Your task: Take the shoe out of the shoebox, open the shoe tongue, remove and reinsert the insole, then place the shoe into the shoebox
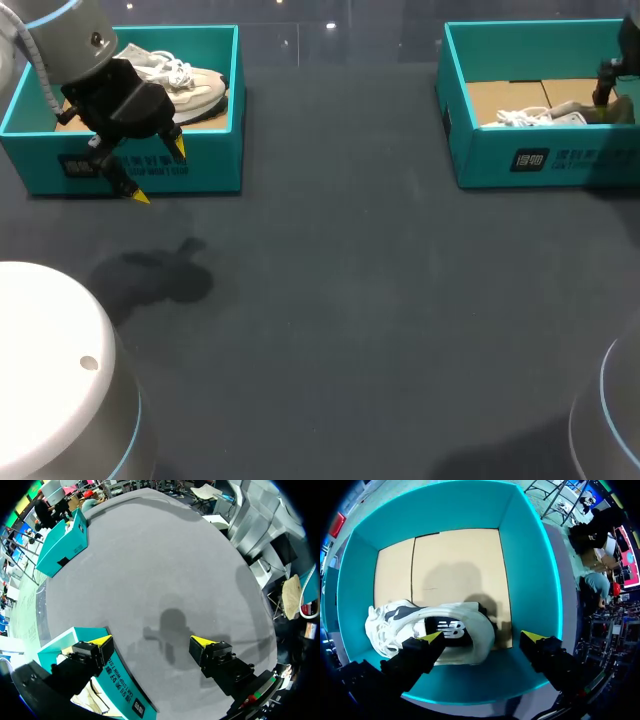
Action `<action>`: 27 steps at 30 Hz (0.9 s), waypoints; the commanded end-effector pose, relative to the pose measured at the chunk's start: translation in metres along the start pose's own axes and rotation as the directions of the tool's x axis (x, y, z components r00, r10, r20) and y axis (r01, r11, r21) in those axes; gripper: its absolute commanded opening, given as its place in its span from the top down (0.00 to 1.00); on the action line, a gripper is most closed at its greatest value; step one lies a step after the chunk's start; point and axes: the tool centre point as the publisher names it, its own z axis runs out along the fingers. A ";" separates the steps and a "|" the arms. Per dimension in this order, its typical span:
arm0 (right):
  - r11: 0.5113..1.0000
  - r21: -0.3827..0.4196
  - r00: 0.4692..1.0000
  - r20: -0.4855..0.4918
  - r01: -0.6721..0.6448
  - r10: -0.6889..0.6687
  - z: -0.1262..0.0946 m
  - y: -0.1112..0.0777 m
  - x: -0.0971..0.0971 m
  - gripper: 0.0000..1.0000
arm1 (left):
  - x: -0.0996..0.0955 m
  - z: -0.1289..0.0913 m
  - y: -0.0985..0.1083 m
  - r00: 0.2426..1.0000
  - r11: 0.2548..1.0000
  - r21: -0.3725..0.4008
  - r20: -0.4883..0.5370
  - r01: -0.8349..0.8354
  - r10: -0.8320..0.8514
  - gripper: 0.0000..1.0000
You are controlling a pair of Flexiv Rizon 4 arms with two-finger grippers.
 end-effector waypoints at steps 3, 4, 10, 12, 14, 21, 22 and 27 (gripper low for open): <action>1.000 -0.018 1.000 -0.001 -0.005 0.005 -0.044 -0.008 0.010 0.00 | 0.000 0.000 0.000 1.000 1.000 -0.002 -0.001 -0.001 0.001 0.00; 1.000 -0.019 1.000 0.000 -0.006 0.006 -0.052 -0.009 0.012 0.00 | 0.000 0.000 0.000 1.000 1.000 -0.002 -0.001 -0.001 0.001 0.00; 1.000 -0.030 1.000 -0.011 -0.008 0.008 -0.090 -0.017 0.024 0.00 | 0.000 0.000 0.000 1.000 1.000 -0.002 -0.001 -0.001 0.001 0.00; 0.999 -0.030 1.000 -0.025 -0.011 0.011 -0.099 -0.021 0.028 0.00 | 0.000 0.000 0.000 1.000 1.000 -0.002 -0.001 -0.001 0.001 0.00; 1.000 -0.016 1.000 -0.024 -0.018 0.018 -0.109 -0.026 0.033 0.00 | 0.000 0.000 0.000 1.000 1.000 -0.002 -0.001 -0.001 0.001 0.00; 0.999 -0.008 0.999 -0.024 -0.032 0.032 -0.142 -0.056 0.050 0.00 | 0.000 0.000 0.000 1.000 1.000 -0.002 -0.001 -0.001 0.001 0.00; 0.999 -0.006 0.999 -0.027 -0.035 0.035 -0.145 -0.060 0.052 0.00 | 0.000 0.000 0.000 1.000 1.000 -0.002 -0.001 -0.001 0.001 0.00; 1.000 -0.004 0.999 -0.033 -0.026 0.026 -0.160 -0.082 0.062 0.00 | 0.000 0.000 0.000 1.000 1.000 -0.002 -0.001 -0.001 0.001 0.00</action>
